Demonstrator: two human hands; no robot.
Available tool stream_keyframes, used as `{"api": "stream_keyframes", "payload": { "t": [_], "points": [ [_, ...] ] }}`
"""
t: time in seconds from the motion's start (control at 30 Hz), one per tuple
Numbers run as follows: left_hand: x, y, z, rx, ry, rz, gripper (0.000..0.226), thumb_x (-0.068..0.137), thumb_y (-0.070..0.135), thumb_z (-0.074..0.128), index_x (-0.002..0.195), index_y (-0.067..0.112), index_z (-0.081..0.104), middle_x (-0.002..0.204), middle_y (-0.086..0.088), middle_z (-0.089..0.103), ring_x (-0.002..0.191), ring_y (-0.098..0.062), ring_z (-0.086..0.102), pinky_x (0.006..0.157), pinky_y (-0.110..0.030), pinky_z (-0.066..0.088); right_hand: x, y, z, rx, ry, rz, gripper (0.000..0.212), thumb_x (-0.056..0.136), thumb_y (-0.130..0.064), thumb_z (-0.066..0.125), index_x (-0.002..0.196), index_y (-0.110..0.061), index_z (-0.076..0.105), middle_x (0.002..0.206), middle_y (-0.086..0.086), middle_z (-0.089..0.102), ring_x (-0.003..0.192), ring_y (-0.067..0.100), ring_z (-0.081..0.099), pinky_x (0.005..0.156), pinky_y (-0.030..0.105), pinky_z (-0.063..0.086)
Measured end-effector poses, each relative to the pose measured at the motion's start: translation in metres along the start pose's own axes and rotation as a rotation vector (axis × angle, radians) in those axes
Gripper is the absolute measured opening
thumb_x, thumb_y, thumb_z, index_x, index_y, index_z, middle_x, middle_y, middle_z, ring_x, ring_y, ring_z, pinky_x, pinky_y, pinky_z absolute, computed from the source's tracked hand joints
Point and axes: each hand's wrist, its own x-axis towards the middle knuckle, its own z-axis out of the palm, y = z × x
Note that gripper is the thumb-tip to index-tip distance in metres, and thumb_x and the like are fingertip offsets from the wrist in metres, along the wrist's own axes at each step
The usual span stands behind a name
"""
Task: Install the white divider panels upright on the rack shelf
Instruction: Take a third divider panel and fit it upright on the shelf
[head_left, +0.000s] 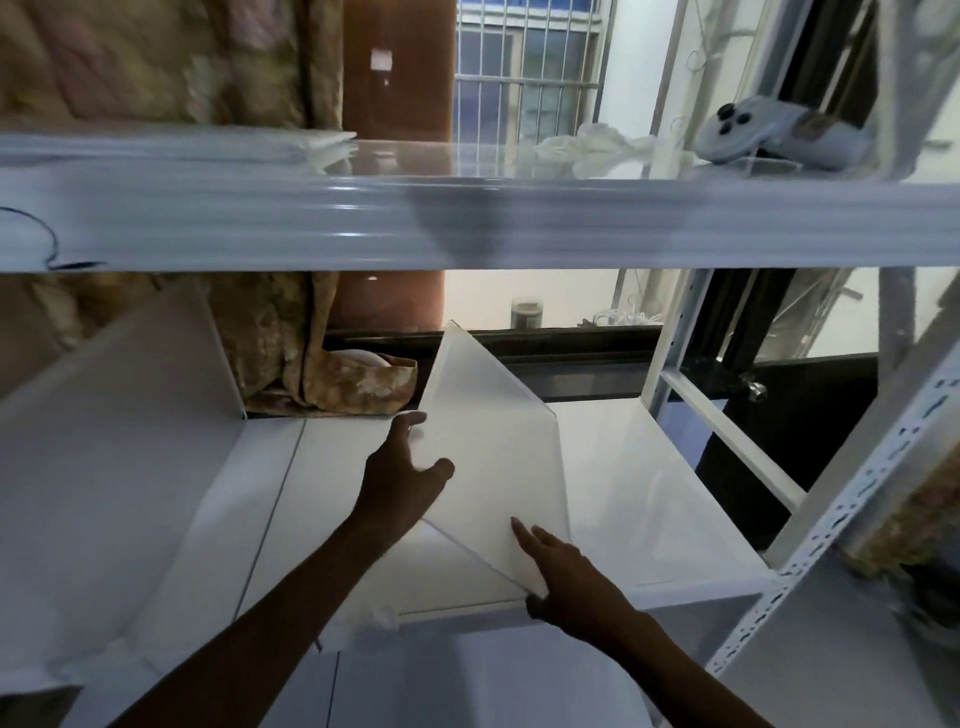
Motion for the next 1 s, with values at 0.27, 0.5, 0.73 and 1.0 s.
{"api": "stream_keyframes", "payload": {
  "t": [0.27,0.5,0.73,1.0],
  "points": [
    [-0.008,0.027,-0.024,-0.011,-0.073,0.224,0.069,0.080,0.007,0.071,0.138,0.027,0.040,0.138,0.002,0.046,0.123,-0.020,0.049,0.100,-0.035,0.050,0.007,-0.026,-0.011,0.132,0.125,-0.141,0.100,0.084,-0.027,0.072,0.154,-0.029,0.002,0.153,0.000,0.039,0.136,0.023,0.043,0.113,0.036,0.037],
    [-0.010,0.037,-0.044,-0.011,-0.134,0.336,0.086,0.076,0.004,0.078,0.143,0.030,0.032,0.133,0.008,0.036,0.121,-0.015,0.043,0.081,-0.015,0.054,0.025,-0.056,-0.012,0.240,0.121,-0.204,0.099,0.082,-0.024,0.076,0.154,-0.037,0.008,0.152,-0.002,0.041,0.128,0.022,0.053,0.105,0.036,0.048],
    [-0.009,0.039,-0.073,-0.078,-0.153,0.329,0.087,0.078,0.002,0.074,0.145,0.033,0.029,0.156,-0.003,0.029,0.131,-0.021,0.041,0.064,-0.008,0.052,0.043,-0.096,-0.008,0.278,0.090,-0.323,0.095,0.085,-0.016,0.074,0.155,-0.030,0.012,0.149,0.001,0.047,0.127,0.023,0.055,0.105,0.034,0.048],
    [-0.013,0.039,-0.104,0.022,-0.071,0.315,0.082,0.080,0.000,0.071,0.147,0.024,0.031,0.148,-0.005,0.032,0.122,-0.020,0.046,0.064,-0.015,0.058,0.058,-0.139,0.007,0.358,0.058,-0.385,0.102,0.083,-0.021,0.075,0.155,-0.034,0.003,0.157,-0.002,0.034,0.131,0.023,0.049,0.100,0.032,0.049]
  ]
}}
